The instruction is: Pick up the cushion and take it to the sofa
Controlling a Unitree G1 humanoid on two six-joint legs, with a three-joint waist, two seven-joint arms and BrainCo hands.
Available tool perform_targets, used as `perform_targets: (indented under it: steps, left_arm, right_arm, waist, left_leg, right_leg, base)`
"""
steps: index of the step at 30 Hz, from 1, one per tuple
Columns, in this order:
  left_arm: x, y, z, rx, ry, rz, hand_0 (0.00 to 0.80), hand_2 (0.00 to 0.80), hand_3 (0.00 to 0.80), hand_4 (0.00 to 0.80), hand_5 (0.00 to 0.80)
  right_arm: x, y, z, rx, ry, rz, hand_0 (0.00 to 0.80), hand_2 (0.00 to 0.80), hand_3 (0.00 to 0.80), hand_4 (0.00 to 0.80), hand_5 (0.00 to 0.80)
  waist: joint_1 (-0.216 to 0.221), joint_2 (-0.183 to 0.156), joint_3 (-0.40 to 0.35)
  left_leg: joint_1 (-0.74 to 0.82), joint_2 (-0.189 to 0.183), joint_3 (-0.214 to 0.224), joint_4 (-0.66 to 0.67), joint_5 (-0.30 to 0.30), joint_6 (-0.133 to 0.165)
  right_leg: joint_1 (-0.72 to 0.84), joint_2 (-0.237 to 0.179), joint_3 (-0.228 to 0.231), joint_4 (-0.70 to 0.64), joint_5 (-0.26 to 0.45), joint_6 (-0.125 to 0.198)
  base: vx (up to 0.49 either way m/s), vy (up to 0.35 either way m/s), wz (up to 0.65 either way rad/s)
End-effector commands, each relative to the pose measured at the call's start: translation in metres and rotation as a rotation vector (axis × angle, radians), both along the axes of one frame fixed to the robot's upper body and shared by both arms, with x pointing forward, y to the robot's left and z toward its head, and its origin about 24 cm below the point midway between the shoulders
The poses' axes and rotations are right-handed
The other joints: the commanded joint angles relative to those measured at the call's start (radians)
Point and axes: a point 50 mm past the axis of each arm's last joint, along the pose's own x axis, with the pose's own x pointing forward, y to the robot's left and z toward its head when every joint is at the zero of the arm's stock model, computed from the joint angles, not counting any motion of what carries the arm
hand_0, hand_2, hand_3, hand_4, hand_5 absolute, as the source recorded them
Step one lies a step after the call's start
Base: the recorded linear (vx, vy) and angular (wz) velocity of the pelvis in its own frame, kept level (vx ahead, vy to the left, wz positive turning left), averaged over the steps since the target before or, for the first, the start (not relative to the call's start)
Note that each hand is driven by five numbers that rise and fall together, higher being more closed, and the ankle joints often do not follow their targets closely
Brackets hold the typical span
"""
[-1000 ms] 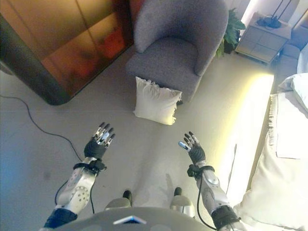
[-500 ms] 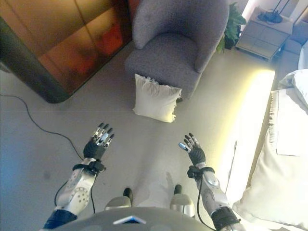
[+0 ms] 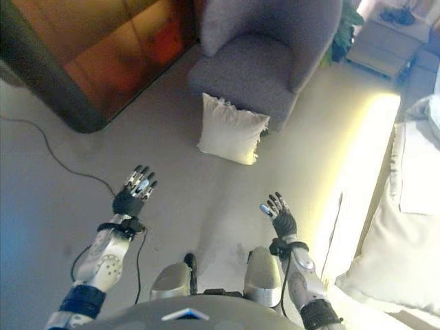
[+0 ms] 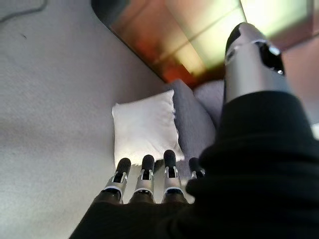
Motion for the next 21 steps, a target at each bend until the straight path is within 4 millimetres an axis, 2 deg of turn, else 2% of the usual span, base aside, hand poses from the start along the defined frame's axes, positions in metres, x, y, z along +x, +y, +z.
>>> perform_targets:
  steps: [1, 3, 6, 9, 11, 12, 13, 15, 17, 18, 19, 21]
  left_arm:
    - [0.006, -0.015, 0.02, -0.001, -0.109, -0.061, 0.0, 0.0, 0.0, 0.0, 0.0]
    - [0.004, -0.016, 0.019, -0.001, -0.104, -0.069, 0.0, 0.0, 0.0, 0.0, 0.0]
    - [-0.002, -0.014, 0.014, 0.002, -0.084, -0.09, 0.0, 0.0, 0.0, 0.0, 0.0]
    - [-0.008, -0.015, 0.011, 0.007, -0.075, -0.109, 0.0, 0.0, 0.0, 0.0, 0.0]
    - [-0.012, -0.016, 0.008, -0.012, -0.064, -0.109, 0.0, 0.0, 0.0, 0.0, 0.0]
    - [-0.014, -0.016, 0.006, -0.022, -0.055, -0.105, 0.0, 0.0, 0.0, 0.0, 0.0]
    - [-0.015, -0.017, 0.005, -0.03, -0.051, -0.097, 0.0, 0.0, 0.0, 0.0, 0.0]
    - [-0.019, -0.014, 0.002, -0.049, -0.023, -0.07, 0.0, 0.0, 0.0, 0.0, 0.0]
    - [-0.023, -0.012, -0.001, -0.078, 0.0, -0.035, 0.0, 0.0, 0.0, 0.0, 0.0]
    - [-0.024, -0.011, -0.001, -0.091, -0.002, -0.025, 0.0, 0.0, 0.0, 0.0, 0.0]
    - [-0.023, -0.011, 0.001, -0.087, -0.01, -0.02, 0.0, 0.0, 0.0, 0.0, 0.0]
    - [-0.018, -0.013, 0.003, -0.098, -0.028, -0.012, 0.0, 0.0, 0.0, 0.0, 0.0]
  right_arm:
    - [0.014, -0.007, 0.021, 0.025, -0.138, -0.04, 0.0, 0.0, 0.0, 0.0, 0.0]
    - [0.016, -0.009, 0.021, 0.027, -0.135, -0.039, 0.0, 0.0, 0.0, 0.0, 0.0]
    - [0.015, -0.014, 0.021, 0.032, -0.117, -0.05, 0.0, 0.0, 0.0, 0.0, 0.0]
    - [0.009, -0.015, 0.018, 0.032, -0.1, -0.059, 0.0, 0.0, 0.0, 0.0, 0.0]
    - [0.005, -0.015, 0.014, 0.027, -0.086, -0.058, 0.0, 0.0, 0.0, 0.0, 0.0]
    - [0.002, -0.015, 0.012, 0.019, -0.076, -0.059, 0.0, 0.0, 0.0, 0.0, 0.0]
    - [0.0, -0.015, 0.012, 0.012, -0.072, -0.052, 0.0, 0.0, 0.0, 0.0, 0.0]
    - [-0.004, -0.013, 0.011, 0.001, -0.051, -0.03, 0.0, 0.0, 0.0, 0.0, 0.0]
    - [-0.007, -0.013, 0.013, -0.004, -0.047, -0.008, 0.0, 0.0, 0.0, 0.0, 0.0]
    - [-0.008, -0.015, 0.014, 0.001, -0.05, 0.002, 0.0, 0.0, 0.0, 0.0, 0.0]
    - [-0.009, -0.016, 0.014, -0.005, -0.052, 0.004, 0.0, 0.0, 0.0, 0.0, 0.0]
    - [-0.007, -0.02, 0.014, -0.032, -0.062, 0.013, 0.0, 0.0, 0.0, 0.0, 0.0]
  waist:
    - [-0.05, -0.048, -0.021]
    - [-0.057, -0.05, -0.017]
    - [-0.064, -0.053, -0.013]
    - [-0.071, -0.063, -0.005]
    - [-0.076, -0.065, -0.009]
    - [-0.084, -0.06, -0.022]
    - [-0.092, -0.056, -0.03]
    - [-0.11, -0.046, -0.06]
    - [-0.123, -0.018, -0.091]
    - [-0.129, -0.014, -0.107]
    - [-0.131, -0.016, -0.116]
    - [-0.126, -0.03, -0.125]
  left_leg:
    - [0.068, -0.168, 0.023, 0.058, -0.11, 0.042]
    - [0.084, -0.168, 0.014, 0.066, -0.132, 0.039]
    - [0.115, -0.162, -0.006, 0.096, -0.175, 0.041]
    - [0.137, -0.156, -0.021, 0.149, -0.237, 0.041]
    - [0.159, -0.142, -0.018, 0.163, -0.261, 0.041]
    - [0.171, -0.127, -0.018, 0.161, -0.257, 0.038]
    - [0.184, -0.113, -0.016, 0.164, -0.244, 0.027]
    - [0.243, -0.057, -0.003, 0.159, -0.2, 0.002]
    - [0.279, -0.003, -0.011, 0.153, -0.065, -0.037]
    - [0.264, 0.022, -0.018, 0.197, 0.009, -0.057]
    - [0.25, 0.031, -0.018, 0.24, 0.042, -0.063]
    - [0.173, 0.036, -0.002, 0.431, 0.11, -0.062]
  right_leg:
    - [-0.032, -0.081, 0.047, -0.297, 0.242, 0.077]
    - [-0.034, -0.092, 0.04, -0.406, 0.274, 0.091]
    - [-0.07, -0.109, 0.039, -0.483, 0.316, 0.101]
    - [-0.08, -0.124, 0.045, -0.453, 0.344, 0.097]
    - [-0.081, -0.12, 0.045, -0.403, 0.318, 0.095]
    - [-0.075, -0.106, 0.062, -0.39, 0.297, 0.093]
    - [-0.079, -0.097, 0.079, -0.377, 0.3, 0.09]
    - [-0.095, -0.059, 0.102, -0.278, 0.271, 0.081]
    - [-0.098, 0.002, 0.109, -0.222, 0.2, 0.057]
    - [-0.081, 0.036, 0.125, -0.228, 0.171, 0.033]
    - [-0.067, 0.051, 0.127, -0.237, 0.16, 0.018]
    - [-0.011, 0.077, 0.108, -0.254, 0.127, -0.035]
  base:
    - [0.346, -0.173, 0.25]
    - [0.36, -0.136, 0.34]
    - [0.443, -0.143, 0.19]
    - [0.45, -0.154, 0.09]
    - [0.488, -0.16, 0.0]
    - [0.502, -0.178, 0.01]
    - [0.536, -0.197, 0.0]
    - [0.541, -0.21, 0.08]
    - [0.478, -0.221, 0.09]
    - [0.447, -0.248, 0.14]
    - [0.42, -0.258, 0.3]
    - [0.363, -0.255, 0.12]
